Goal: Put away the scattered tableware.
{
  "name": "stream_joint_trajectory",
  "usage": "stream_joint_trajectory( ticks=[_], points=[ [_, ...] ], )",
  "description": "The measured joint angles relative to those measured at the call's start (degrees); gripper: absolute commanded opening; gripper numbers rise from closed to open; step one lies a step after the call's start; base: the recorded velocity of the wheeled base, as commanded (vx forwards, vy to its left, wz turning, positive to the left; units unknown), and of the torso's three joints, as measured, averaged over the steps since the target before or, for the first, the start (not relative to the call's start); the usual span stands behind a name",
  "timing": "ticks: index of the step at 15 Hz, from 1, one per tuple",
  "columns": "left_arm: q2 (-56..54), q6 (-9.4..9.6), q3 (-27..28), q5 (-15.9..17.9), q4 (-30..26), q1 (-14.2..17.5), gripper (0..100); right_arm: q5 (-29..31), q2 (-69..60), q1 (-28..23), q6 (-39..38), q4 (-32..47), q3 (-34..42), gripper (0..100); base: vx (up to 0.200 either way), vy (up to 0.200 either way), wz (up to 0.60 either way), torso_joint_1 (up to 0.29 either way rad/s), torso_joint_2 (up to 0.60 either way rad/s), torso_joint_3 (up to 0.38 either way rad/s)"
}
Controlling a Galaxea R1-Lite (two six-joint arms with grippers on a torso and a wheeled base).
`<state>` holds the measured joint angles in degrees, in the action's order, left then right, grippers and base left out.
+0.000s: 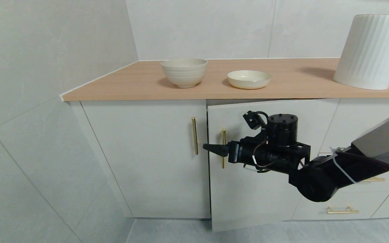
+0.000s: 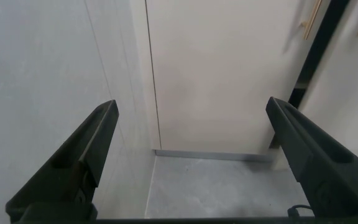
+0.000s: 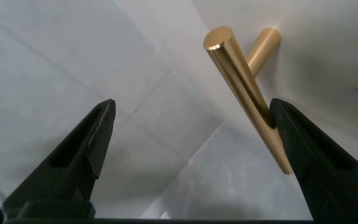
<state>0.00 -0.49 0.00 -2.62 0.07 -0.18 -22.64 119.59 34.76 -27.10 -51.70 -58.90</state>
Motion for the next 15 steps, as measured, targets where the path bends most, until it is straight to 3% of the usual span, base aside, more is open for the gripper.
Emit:
stream_joint_trajectory(
  ticks=[5, 10, 15],
  points=[
    [0.00, 0.00, 0.00, 0.00, 0.00, -0.02, 100, -3.79, -7.88, 1.46, 0.06, -6.75, 13.57, 100, 0.000, 0.000, 0.00, 0.000, 0.00, 0.000],
    [0.00, -0.02, 0.00, 0.00, 0.00, 0.02, 100, -11.76, -15.52, 2.15, 0.28, -7.47, 23.24, 100, 0.000, 0.000, 0.00, 0.000, 0.00, 0.000],
    [0.00, -0.02, 0.00, 0.00, 0.00, -0.04, 100, -13.02, -21.22, 2.32, 2.08, -7.89, 31.23, 100, 0.000, 0.000, 0.00, 0.000, 0.00, 0.000]
  ],
)
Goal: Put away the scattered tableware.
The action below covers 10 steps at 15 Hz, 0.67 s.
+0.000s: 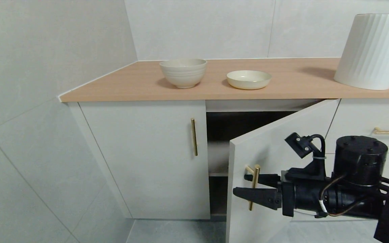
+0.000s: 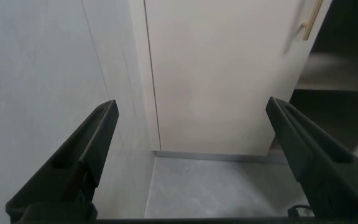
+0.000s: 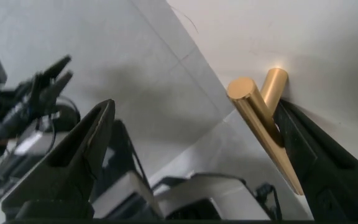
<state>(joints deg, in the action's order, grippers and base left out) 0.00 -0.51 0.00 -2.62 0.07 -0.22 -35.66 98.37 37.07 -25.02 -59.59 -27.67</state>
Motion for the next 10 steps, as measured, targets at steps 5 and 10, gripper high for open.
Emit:
stream_joint_trajectory(
  ticks=[5, 10],
  points=[
    [0.00, 0.11, 0.00, 0.02, 0.00, 0.04, 100, -0.22, -5.51, 0.00, 1.34, 0.39, 5.90, 100, 0.000, 0.000, 0.00, 0.000, 0.00, 0.000],
    [0.00, 0.40, 1.32, 0.77, 1.29, 0.00, 100, -0.22, -7.88, 0.00, 1.34, 0.41, 8.19, 100, 0.000, 0.000, 0.00, 0.000, 0.00, 0.000]
  ],
)
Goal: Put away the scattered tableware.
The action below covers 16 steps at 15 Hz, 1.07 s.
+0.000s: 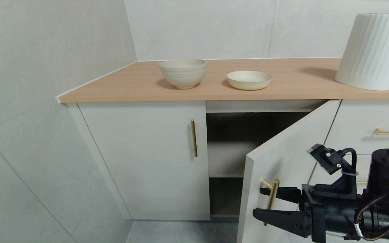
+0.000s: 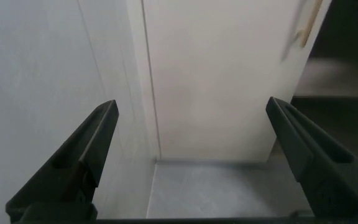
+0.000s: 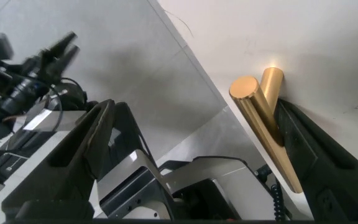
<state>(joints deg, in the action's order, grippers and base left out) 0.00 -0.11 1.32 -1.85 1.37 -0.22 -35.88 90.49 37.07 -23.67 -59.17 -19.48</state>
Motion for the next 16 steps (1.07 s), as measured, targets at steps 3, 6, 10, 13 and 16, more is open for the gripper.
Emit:
stream_joint_trajectory(
  ticks=[3, 6, 10, 13, 16],
  points=[
    [0.93, -0.10, 8.19, 4.91, -3.96, -0.30, 100, -0.06, -0.66, -0.11, -0.05, 0.11, 0.50, 100, 0.000, 0.000, 0.00, 0.000, 0.00, 0.000],
    [8.90, -0.21, 21.58, 13.35, -10.12, -1.26, 100, -0.11, -1.00, -0.22, -0.07, 0.09, 0.79, 100, 0.000, 0.000, 0.00, 0.000, 0.00, 0.000],
    [28.71, -0.21, 32.04, 25.11, -9.85, -1.90, 100, -0.06, -1.16, -0.26, 0.24, -0.28, 1.54, 100, 0.000, 0.000, 0.00, 0.000, 0.00, 0.000],
    [47.30, -1.55, 34.65, 32.43, -2.91, -4.41, 100, -0.06, -1.27, -0.37, 1.23, -0.24, 1.85, 100, 0.000, 0.000, 0.00, 0.000, 0.00, 0.000],
    [64.31, -7.11, 33.74, 35.29, 12.64, -10.80, 100, 0.02, -1.19, -0.45, 1.29, -0.22, 1.96, 100, 0.000, 0.000, 0.00, 0.000, 0.00, 0.000]
  ],
)
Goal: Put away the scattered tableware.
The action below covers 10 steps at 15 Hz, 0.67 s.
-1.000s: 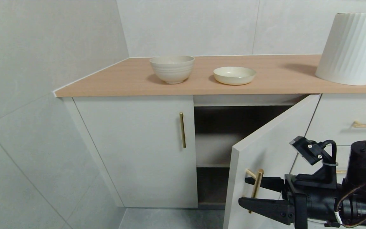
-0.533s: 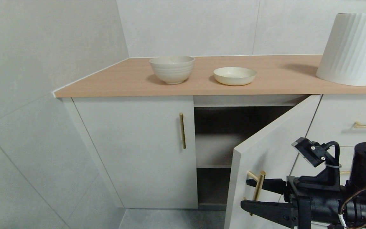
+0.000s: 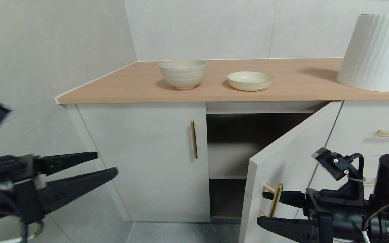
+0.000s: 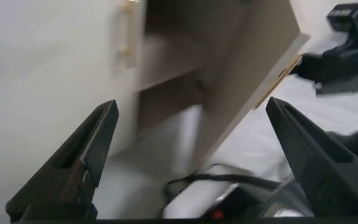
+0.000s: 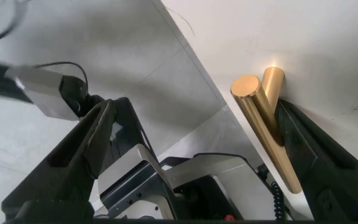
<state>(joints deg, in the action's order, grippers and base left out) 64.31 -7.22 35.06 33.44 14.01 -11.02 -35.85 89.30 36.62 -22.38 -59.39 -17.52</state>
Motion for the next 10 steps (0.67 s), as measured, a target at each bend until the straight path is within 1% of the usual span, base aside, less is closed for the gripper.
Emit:
stream_joint_trajectory(
  ticks=[1, 2, 3, 4, 5, 7, 8, 9, 10],
  points=[
    [5.53, -1.84, -1.05, 0.39, 7.52, -2.45, 100, 0.00, 0.04, -0.02, 0.00, 0.00, 0.00, 100, 0.000, 0.000, 0.00, 0.000, 0.00, 0.000],
    [10.61, -3.56, -2.24, 0.48, 13.89, -5.01, 100, 0.00, 0.06, -0.07, 0.00, 0.05, 0.02, 100, 0.000, 0.000, 0.00, 0.000, 0.00, 0.000],
    [15.04, -5.10, -3.40, 0.06, 18.64, -7.63, 100, 0.02, 0.09, -0.10, 0.02, 0.06, 0.02, 100, 0.000, 0.000, 0.00, 0.000, 0.00, 0.000],
    [19.13, -6.28, -4.30, -1.04, 22.61, -10.58, 100, 0.02, 0.09, -0.13, 0.05, 0.09, 0.02, 100, 0.000, 0.000, 0.00, 0.000, 0.00, 0.000],
    [23.17, -7.12, -5.02, -3.22, 26.25, -13.59, 0, 0.02, 0.09, -0.22, 0.05, 0.11, 0.02, 100, 0.000, 0.000, 0.00, 0.000, 0.00, 0.000],
    [29.57, -7.84, -5.40, -7.98, 32.79, -18.14, 0, -0.02, 0.11, -0.35, 0.05, 0.09, 0.24, 100, 0.000, 0.000, 0.00, 0.000, 0.00, 0.000],
    [33.07, -8.06, -4.89, -10.02, 36.90, -19.93, 0, -0.02, 0.09, -0.40, 0.07, 0.02, 0.43, 100, 0.000, 0.000, 0.00, 0.000, 0.00, 0.000],
    [36.11, -8.66, -3.95, -11.35, 41.28, -21.07, 0, -0.02, 0.06, -0.40, 0.07, 0.06, 0.52, 100, 0.000, 0.000, 0.00, 0.000, 0.00, 0.000],
    [39.30, -10.46, -2.79, -12.26, 46.53, -21.91, 0, 0.00, 0.04, -0.40, 0.07, 0.11, 0.63, 100, 0.000, 0.000, 0.00, 0.000, 0.00, 0.000]
  ],
)
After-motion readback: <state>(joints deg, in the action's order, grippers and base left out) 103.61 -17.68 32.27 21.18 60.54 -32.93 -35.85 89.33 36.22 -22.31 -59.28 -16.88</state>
